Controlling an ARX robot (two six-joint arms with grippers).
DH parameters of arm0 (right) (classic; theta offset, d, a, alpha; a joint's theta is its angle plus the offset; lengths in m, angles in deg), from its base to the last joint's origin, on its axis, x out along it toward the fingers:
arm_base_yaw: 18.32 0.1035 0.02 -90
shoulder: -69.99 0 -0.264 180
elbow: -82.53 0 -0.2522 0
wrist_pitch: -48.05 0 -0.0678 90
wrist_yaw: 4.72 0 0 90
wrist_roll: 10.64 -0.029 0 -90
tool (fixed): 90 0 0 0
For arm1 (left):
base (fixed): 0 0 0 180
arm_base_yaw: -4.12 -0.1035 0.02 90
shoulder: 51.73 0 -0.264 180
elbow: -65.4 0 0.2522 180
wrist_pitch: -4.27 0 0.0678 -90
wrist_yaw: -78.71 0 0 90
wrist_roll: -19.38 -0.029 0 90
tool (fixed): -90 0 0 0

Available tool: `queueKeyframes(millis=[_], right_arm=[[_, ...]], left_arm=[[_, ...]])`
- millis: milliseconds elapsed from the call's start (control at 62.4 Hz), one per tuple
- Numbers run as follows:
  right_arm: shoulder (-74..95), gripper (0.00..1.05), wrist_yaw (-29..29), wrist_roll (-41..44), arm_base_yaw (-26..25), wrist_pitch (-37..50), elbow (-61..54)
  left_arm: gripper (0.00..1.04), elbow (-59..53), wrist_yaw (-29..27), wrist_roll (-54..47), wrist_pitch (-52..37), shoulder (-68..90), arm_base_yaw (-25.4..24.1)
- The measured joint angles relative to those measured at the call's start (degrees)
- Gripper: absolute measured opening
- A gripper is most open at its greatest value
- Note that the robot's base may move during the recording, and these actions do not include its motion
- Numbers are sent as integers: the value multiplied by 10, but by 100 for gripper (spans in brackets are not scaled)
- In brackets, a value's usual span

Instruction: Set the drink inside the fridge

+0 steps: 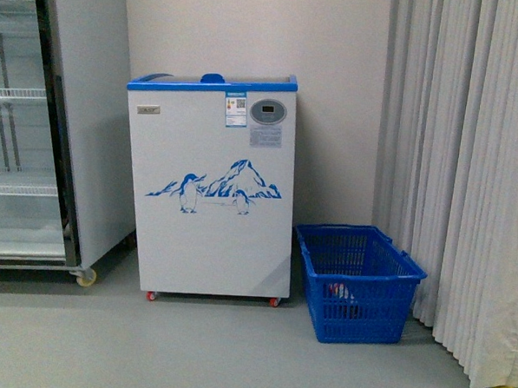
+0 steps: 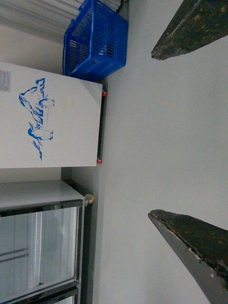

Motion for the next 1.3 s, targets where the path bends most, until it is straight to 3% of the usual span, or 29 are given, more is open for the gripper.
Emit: queueKeyframes(millis=[1299], right_arm=[[0,97,0,0,0,0,0]], left_arm=[[97,0,1,0,0,0,0]])
